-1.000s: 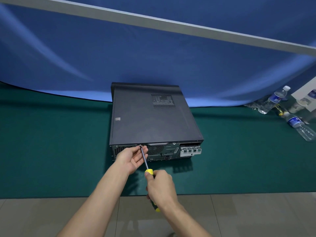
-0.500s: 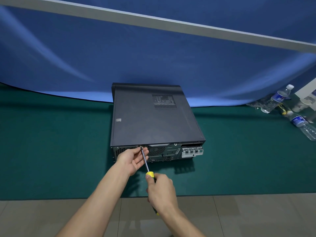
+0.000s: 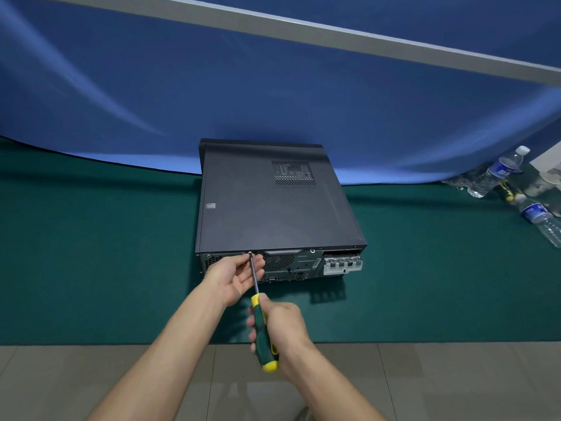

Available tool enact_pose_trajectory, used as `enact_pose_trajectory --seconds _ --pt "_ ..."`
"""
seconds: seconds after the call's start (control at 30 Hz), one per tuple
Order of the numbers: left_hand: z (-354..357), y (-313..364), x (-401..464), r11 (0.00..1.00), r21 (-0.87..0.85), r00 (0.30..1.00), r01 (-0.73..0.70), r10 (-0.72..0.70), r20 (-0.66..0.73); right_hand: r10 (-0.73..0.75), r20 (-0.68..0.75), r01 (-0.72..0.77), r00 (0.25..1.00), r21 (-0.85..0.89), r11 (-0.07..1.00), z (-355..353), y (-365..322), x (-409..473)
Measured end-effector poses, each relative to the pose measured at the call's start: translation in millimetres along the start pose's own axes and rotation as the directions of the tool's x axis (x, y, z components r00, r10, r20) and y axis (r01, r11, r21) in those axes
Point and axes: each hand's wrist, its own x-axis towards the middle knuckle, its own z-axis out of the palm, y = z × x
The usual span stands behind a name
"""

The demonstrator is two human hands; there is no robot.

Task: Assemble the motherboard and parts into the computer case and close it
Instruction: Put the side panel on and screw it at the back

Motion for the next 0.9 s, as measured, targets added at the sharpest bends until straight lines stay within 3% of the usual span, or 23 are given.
enact_pose_trajectory --seconds 0.1,0.17,0.27,0.37,0.43,0.5,0.67,0.77,0.9 --pt "-5.3 3.2 -2.5 0.99 0.139 0.998 0.027 -0.035 0.056 0.123 0.224 -0.211 0.967 0.429 0.878 1.0 -1.4 -1.5" --pt "-8.7 5.5 -5.2 0.963 0.266 0.993 0.048 -0.074 0.088 0.124 0.281 -0.259 0.952 0.522 0.813 2.6 0.3 -0.6" --pt "-9.3 6.6 -5.2 0.928 0.372 0.998 0.01 -0.029 0.047 0.117 0.275 -0.233 0.954 0.441 0.867 6.2 3.6 0.5" --pt "-6.1 6.2 -1.2 0.87 0.488 0.995 -0.066 0.093 -0.031 0.068 0.146 -0.09 0.987 0.156 0.984 12.5 6.1 -0.6" --pt "-3.8 4.8 -0.8 0.826 0.555 0.987 -0.099 0.151 -0.049 -0.006 0.044 0.005 0.999 0.023 1.0 15.6 8.6 1.6" --pt "-4.0 4.6 -1.6 0.81 0.576 0.986 -0.108 0.161 -0.041 -0.005 0.012 0.004 1.0 0.074 0.997 17.5 10.6 5.5" --pt "-11.8 15.6 -7.7 0.813 0.583 0.99 0.017 -0.096 0.104 0.087 0.322 -0.234 0.943 0.449 0.862 10.8 13.9 7.8" --pt "-9.7 15.0 -7.6 0.787 0.616 0.996 -0.021 -0.035 0.079 0.095 0.309 -0.229 0.946 0.432 0.872 5.7 14.0 7.1" --pt "-6.8 9.9 -1.8 0.734 0.672 0.99 -0.103 0.142 -0.004 0.017 0.106 -0.04 0.994 0.216 0.976 9.4 12.1 6.2"
